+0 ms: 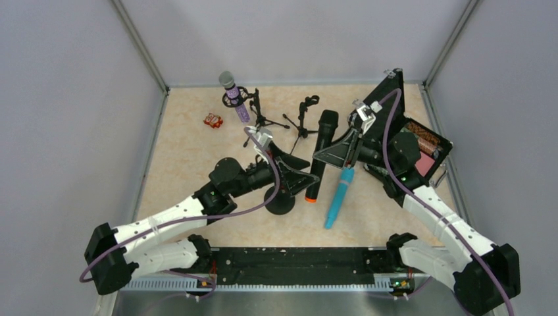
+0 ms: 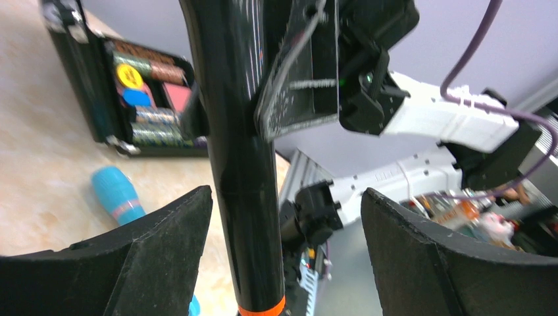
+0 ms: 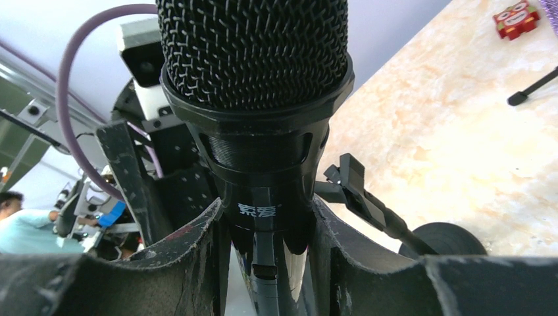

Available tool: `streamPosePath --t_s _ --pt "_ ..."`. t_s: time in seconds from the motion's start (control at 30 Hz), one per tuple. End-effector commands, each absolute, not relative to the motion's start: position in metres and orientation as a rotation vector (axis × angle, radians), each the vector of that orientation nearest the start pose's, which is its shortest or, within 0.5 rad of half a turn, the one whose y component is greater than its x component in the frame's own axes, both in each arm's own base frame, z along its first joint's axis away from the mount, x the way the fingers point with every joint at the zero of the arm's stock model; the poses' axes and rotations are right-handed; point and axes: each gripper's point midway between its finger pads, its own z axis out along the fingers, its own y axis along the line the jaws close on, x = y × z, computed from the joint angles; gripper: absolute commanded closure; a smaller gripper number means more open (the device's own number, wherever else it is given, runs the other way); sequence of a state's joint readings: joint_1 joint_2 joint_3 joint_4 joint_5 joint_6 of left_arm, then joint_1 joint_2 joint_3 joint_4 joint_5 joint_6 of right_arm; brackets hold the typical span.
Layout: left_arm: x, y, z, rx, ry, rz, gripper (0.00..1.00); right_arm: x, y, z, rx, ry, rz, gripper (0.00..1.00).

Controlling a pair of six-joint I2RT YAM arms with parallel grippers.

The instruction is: Attach the microphones to the stand

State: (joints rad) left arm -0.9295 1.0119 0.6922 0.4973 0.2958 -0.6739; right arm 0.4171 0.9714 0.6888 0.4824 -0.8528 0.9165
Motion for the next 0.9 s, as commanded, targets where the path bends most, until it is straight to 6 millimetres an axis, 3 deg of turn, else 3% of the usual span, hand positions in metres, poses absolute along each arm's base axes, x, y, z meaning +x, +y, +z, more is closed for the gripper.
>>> streamPosePath --t_s 0.0,0.13,0.33,0.6,0.67,0.77,0.87 --pt "0.184 -0.312 0.367 0.34 1.327 -1.342 0.13 0.201 0.251 0.361 -0.451 1.506 1.525 1.0" --pt "0.213 -0.285 0.366 0.186 1.355 -1.155 0.16 0.204 0.248 0.36 -0.431 1.512 1.487 1.0" --pt "0.252 -0.23 0.353 -0.009 1.426 -0.787 0.2 0.205 0.246 0.358 -0.422 1.52 1.474 1.0" --pt "0.273 -0.173 0.331 0.147 1.563 -0.208 0.19 0.206 0.244 0.355 -0.407 1.532 1.449 1.0" --pt "0.274 -0.162 0.317 0.214 1.623 -0.079 0.18 0.206 0.243 0.355 -0.407 1.537 1.434 1.0" --pt "0.272 -0.156 0.305 0.328 1.663 0.015 0.16 0.207 0.242 0.354 -0.403 1.54 1.424 1.0" --pt "0.264 -0.163 0.292 0.535 1.697 0.04 0.1 0.206 0.241 0.353 -0.409 1.543 1.417 1.0"
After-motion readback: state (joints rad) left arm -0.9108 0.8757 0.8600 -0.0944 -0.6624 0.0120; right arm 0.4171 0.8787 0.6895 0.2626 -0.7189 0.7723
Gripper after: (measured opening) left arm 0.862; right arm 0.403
